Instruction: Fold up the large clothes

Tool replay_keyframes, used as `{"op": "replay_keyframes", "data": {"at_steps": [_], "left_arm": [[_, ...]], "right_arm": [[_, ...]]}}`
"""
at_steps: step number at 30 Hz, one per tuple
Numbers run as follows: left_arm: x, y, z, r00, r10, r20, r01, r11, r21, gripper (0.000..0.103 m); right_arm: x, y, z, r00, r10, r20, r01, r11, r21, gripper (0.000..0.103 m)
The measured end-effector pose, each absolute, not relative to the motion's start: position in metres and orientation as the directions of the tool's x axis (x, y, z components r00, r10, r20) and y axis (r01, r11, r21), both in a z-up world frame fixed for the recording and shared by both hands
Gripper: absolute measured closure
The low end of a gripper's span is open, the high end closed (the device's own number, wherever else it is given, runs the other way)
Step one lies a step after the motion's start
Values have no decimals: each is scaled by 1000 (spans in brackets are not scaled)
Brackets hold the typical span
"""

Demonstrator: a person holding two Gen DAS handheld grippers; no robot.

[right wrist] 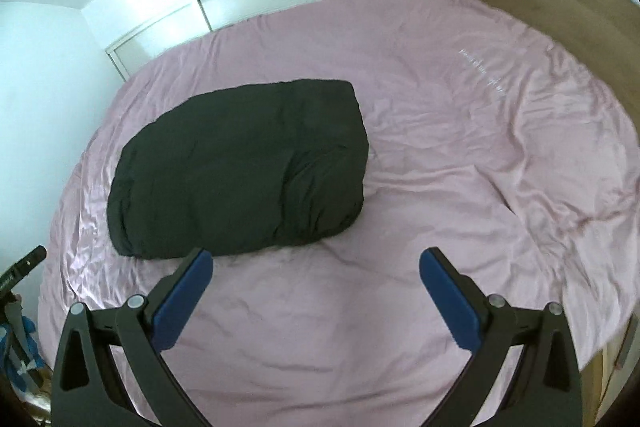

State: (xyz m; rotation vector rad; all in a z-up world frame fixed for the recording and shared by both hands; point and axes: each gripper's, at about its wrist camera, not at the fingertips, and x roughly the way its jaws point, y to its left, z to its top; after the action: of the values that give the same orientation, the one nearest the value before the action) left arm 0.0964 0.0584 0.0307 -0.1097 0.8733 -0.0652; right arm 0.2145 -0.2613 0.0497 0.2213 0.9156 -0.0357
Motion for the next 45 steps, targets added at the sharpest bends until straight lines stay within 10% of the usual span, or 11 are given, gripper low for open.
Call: {"op": "replay_keyframes", "data": {"at_steps": [16, 45], "left_arm": [[6, 44, 71, 724, 2, -690, 13, 1000, 16, 1], [-37, 16, 93, 747, 82, -660, -72, 997, 43, 1]], "right_arm": [[109, -189, 122, 757, -34, -653, 62, 998, 20, 0], [80, -196, 107, 734, 42, -678, -42, 999, 16, 0]]}}
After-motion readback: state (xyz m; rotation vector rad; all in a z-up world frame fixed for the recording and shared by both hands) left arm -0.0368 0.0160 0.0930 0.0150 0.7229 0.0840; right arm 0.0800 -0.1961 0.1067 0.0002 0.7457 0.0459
